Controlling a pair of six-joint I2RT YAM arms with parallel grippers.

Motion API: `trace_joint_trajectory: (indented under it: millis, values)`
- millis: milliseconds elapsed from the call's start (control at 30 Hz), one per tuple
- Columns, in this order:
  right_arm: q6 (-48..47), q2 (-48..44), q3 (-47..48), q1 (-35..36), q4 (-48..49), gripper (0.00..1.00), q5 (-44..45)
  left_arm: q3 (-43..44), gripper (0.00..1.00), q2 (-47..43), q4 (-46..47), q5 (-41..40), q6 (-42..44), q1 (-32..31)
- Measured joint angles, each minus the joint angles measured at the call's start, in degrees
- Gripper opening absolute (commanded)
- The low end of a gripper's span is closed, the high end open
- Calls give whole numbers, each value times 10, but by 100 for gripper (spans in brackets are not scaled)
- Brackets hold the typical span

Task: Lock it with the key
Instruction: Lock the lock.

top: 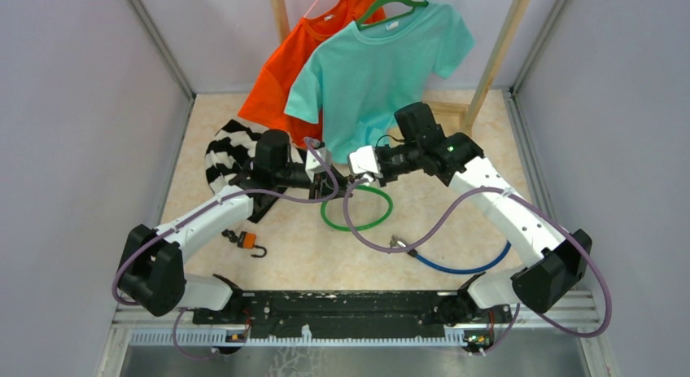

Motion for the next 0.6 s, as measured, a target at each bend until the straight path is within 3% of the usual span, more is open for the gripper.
trace_joint_trajectory:
  millis: [600]
  values:
    - [-72, -1, 2, 7, -19, 0, 16, -1, 0, 0, -5, 3, -5, 1]
